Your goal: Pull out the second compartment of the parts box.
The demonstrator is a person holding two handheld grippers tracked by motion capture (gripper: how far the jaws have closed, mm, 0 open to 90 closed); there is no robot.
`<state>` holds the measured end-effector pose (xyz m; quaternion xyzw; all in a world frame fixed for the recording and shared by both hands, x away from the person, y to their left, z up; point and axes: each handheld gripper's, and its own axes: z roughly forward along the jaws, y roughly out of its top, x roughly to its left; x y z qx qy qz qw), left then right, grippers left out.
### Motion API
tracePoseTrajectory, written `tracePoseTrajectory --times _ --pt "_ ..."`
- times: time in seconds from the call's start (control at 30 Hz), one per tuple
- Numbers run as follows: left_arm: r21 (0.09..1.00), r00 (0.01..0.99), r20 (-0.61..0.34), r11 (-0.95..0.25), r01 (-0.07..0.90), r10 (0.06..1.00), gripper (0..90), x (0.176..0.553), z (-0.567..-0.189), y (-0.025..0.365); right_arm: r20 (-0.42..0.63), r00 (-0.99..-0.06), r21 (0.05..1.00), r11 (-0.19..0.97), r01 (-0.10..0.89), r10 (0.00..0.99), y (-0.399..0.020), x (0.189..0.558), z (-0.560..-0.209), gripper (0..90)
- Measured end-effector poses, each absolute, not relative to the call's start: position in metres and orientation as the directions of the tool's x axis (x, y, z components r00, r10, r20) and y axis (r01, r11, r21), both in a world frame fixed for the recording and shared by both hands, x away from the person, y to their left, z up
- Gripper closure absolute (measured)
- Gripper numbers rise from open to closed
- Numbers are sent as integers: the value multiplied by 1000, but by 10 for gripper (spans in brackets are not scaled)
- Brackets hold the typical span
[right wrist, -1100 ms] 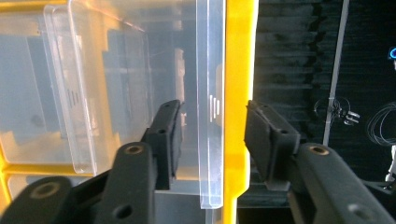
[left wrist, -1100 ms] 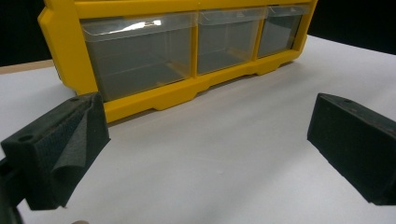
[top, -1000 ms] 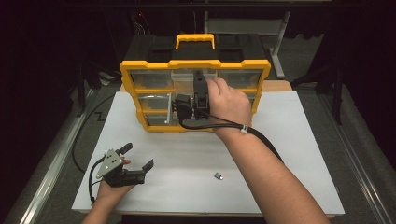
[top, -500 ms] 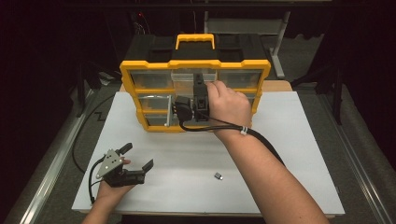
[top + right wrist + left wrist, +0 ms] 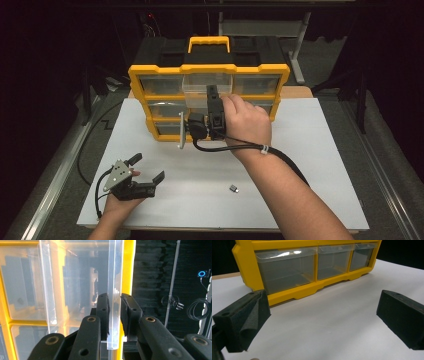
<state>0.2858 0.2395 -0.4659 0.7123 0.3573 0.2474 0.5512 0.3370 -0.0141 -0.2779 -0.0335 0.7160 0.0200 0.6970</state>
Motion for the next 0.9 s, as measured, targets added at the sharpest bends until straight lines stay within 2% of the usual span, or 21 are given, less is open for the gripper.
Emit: tracePoseTrajectory --times 0.9 --pt "961 624 -36 -144 236 781 2 286 -466 240 -1000 4 -29 992 -119 -29 -21 299 -283 789"
